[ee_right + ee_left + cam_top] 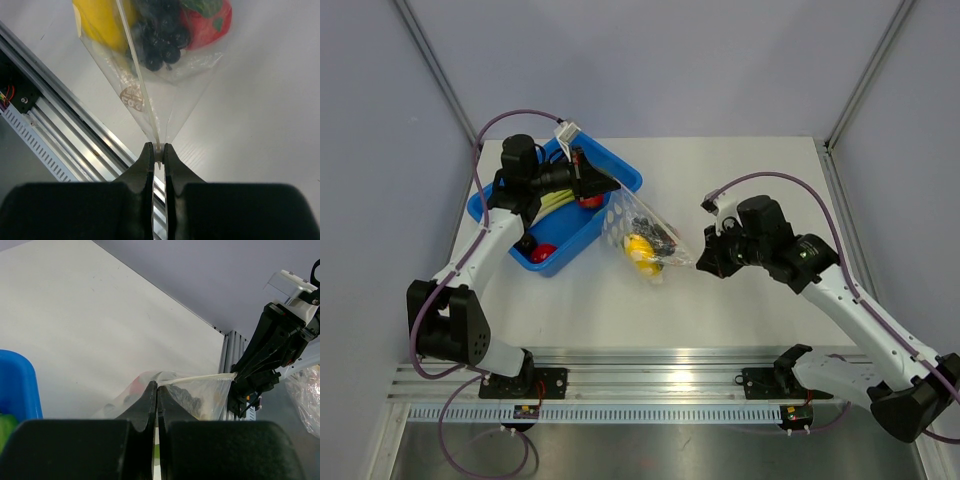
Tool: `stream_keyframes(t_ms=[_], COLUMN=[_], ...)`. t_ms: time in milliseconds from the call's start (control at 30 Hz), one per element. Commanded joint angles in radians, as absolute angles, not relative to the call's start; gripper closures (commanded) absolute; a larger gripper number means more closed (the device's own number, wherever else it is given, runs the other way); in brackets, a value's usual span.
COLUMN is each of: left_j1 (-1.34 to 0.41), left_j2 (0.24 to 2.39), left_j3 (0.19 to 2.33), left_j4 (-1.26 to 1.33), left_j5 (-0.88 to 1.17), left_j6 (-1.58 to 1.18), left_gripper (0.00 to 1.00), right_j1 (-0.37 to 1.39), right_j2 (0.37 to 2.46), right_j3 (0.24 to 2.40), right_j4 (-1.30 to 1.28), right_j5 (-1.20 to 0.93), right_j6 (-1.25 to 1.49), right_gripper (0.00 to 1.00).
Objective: Place the food in the zip-top bag and seal the zipper
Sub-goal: Zip the zipper food storage bag at the center of the board, then place the zipper food storage bag at the center of the board.
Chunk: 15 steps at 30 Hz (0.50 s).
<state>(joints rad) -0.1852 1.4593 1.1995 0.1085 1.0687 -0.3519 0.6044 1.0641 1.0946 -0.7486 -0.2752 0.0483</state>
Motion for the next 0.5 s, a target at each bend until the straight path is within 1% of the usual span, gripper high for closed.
stream_keyframes(t_ms=[0,67,100,200,300,400,433,467], left_j1=[-0.161,-0.173,-0.184,-0.245,-0.32,-0.388,-0.4,-0.42], left_j2=[1.408,1.413,1.422,1.449,1.497,1.56,1.61,1.644], left_j3=[1.197,1.195,1.206,1.23,1.278,1.376,1.408,1.48], left_j4=[0.248,0.285,0.287,0.273,0.261,0.235,0.221,0.222], left_j5=[1.017,1.022,1.017,0.999,0.957,0.911,0.907,0.908], left_j6=[-0.386,-0.411,-0.419,-0.423,-0.416,-0.403,-0.406,-0.419], left_gripper=[1.0,1.0,1.0,1.0,1.0,1.0,1.0,1.0], right_j1=[0.614,0.614,0.614,0.612,0.589,0.517,0.499,0.465], right_j2=[1.035,1.032,1.035,1.052,1.091,1.109,1.108,1.101], right_j3=[1.077,1.094,1.103,1.15,1.204,1.239,1.255,1.264], right_j4=[-0.802,-0.798,-0.793,-0.798,-0.822,-0.822,-0.818,-0.804], right_j5=[-0.232,-0.175,-0.088,0.064,0.294,0.414,0.437,0.46], right_j6=[0.069,0.074,0.081,0.11,0.124,0.135,0.133,0.133], right_gripper=[1.0,1.0,1.0,1.0,1.0,1.0,1.0,1.0])
